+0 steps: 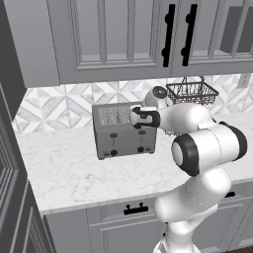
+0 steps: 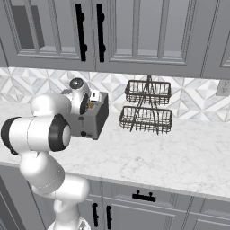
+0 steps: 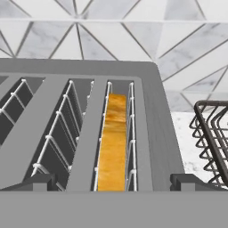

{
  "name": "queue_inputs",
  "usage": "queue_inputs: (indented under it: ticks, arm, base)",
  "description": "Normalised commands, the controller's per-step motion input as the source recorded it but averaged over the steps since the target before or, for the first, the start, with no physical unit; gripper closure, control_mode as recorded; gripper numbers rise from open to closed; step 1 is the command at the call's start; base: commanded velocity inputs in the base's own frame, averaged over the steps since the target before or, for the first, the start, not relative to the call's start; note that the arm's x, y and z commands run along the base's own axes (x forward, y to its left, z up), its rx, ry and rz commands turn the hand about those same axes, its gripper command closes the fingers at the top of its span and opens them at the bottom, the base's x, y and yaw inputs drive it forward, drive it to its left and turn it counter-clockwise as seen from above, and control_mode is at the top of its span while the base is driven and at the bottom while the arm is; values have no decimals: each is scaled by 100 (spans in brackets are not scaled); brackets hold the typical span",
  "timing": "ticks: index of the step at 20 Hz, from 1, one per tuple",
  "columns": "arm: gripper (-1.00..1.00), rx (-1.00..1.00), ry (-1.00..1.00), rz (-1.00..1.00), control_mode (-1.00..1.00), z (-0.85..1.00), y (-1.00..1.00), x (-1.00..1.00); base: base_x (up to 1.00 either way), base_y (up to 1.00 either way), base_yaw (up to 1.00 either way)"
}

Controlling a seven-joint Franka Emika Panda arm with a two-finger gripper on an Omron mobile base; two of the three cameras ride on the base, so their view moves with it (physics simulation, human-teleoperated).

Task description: Start the toaster. Once the lever pops up, take the bread to the plate on the dining counter.

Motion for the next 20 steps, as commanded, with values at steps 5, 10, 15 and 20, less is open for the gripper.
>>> queue_inputs:
  ticks: [5,10,15,20]
  arm:
    - [-100,0,0,0,-100,0,0,2]
    - [-100,0,0,0,-100,-5,0,0]
    - [-100,0,0,0,-100,-9,0,0]
    - [-100,0,0,0,-100,-3,0,0]
  base:
    - [0,0,0]
    - [0,0,0]
    - [0,0,0]
    - [0,0,0]
